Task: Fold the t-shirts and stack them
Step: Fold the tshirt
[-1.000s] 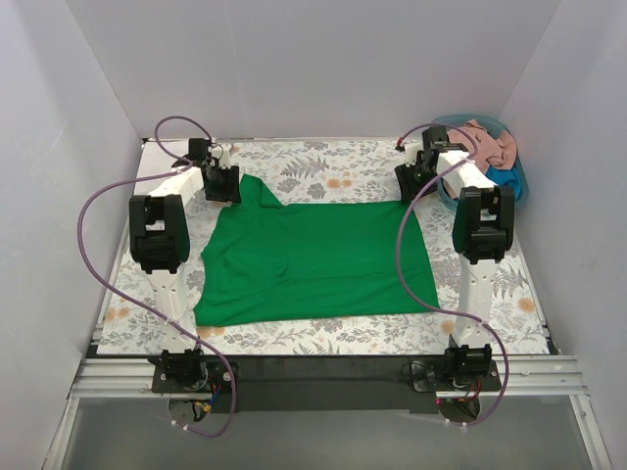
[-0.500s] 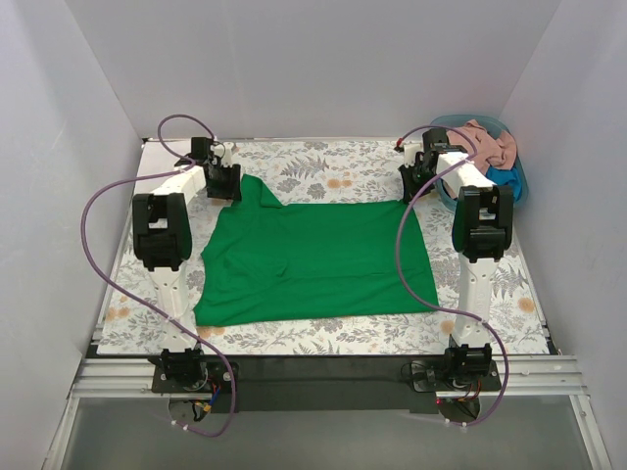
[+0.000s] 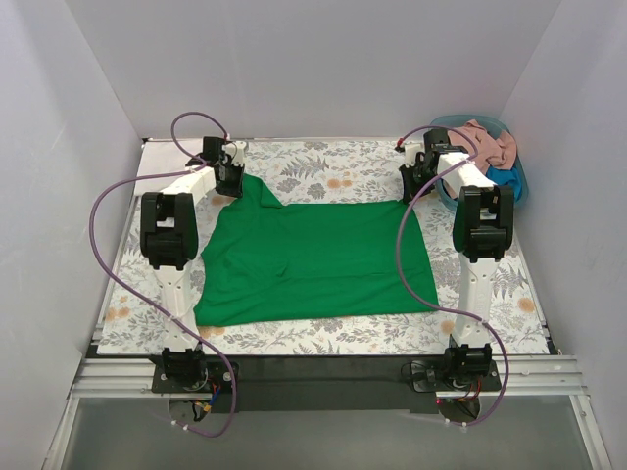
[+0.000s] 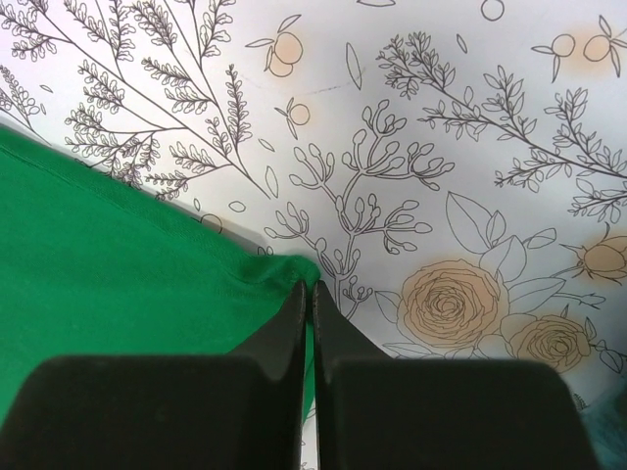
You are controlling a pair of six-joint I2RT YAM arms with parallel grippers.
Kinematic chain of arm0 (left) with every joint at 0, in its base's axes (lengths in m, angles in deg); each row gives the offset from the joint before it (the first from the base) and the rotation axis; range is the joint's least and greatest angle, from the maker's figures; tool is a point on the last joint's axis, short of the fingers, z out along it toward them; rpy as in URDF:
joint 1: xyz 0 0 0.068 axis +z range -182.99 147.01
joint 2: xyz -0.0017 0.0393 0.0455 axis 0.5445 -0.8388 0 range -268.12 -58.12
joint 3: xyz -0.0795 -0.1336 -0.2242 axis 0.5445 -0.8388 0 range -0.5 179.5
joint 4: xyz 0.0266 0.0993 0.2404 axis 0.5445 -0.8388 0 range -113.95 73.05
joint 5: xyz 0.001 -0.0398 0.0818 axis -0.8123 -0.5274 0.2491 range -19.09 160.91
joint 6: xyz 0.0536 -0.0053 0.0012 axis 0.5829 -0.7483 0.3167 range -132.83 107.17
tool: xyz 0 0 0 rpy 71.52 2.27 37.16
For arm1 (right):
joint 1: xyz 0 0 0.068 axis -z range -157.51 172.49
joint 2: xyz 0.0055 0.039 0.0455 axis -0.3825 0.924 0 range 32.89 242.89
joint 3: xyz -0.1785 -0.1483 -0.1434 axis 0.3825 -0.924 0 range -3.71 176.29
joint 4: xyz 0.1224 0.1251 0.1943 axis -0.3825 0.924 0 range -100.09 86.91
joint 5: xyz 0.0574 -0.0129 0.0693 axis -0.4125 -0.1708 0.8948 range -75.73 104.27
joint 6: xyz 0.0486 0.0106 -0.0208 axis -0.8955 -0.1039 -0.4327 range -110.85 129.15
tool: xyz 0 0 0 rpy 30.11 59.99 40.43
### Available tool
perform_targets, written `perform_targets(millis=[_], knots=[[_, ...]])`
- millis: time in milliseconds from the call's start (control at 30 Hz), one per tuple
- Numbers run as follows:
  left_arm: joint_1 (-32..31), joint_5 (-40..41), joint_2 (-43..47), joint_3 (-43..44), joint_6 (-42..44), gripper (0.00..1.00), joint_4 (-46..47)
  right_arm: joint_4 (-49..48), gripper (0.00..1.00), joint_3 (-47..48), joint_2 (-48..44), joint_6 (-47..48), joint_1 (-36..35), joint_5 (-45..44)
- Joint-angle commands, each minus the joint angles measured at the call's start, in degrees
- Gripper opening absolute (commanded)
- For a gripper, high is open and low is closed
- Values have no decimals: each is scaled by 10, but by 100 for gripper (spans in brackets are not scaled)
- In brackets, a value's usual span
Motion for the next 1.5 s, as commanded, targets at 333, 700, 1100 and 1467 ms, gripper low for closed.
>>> perform_targets(millis=[333,700,1100,1467], knots=[[10,-34,96,-22,13,0,-7,5,1,-10,-66,14,14,43],[13,-49,198,-118,33,0,36,5,1,-36,-113,26,33,75],[16,-47,347,-231,89,0,21,9,1,-137,-217,51,32,81],[17,-55,476,-337,107,0,-33,16,1,-242,-303,88,32,71]])
